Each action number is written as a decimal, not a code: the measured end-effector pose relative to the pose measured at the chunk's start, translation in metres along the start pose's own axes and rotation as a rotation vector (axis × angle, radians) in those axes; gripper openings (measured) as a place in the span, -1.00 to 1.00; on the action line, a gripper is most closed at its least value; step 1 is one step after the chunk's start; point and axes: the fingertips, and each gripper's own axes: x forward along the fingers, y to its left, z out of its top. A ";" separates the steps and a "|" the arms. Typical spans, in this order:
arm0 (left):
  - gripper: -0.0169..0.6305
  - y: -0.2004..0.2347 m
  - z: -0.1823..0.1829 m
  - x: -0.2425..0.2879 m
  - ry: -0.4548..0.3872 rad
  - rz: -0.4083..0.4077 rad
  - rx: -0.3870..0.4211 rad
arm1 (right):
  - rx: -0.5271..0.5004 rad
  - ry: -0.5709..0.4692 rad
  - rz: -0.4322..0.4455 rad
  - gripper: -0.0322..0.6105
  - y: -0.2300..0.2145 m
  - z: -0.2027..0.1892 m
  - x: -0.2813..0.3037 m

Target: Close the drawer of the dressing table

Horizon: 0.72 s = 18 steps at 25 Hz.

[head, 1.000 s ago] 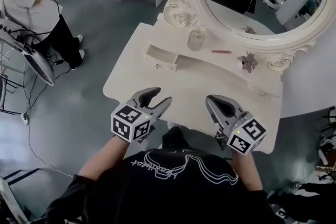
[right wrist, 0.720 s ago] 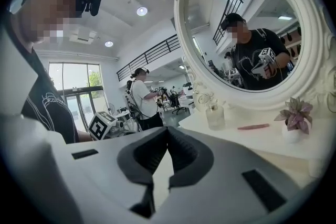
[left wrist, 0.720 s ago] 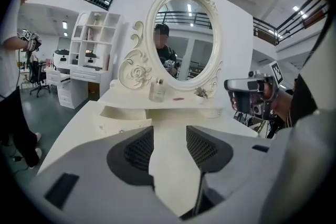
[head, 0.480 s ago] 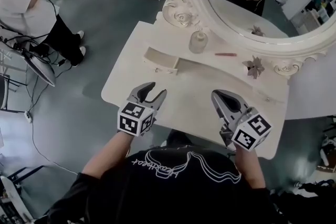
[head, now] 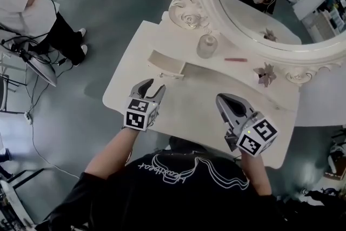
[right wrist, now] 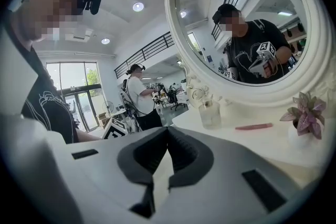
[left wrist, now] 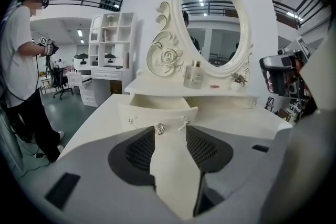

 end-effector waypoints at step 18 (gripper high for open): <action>-0.46 0.024 -0.014 0.048 0.057 0.028 -0.025 | 0.035 0.040 -0.014 -0.89 -0.024 -0.010 0.008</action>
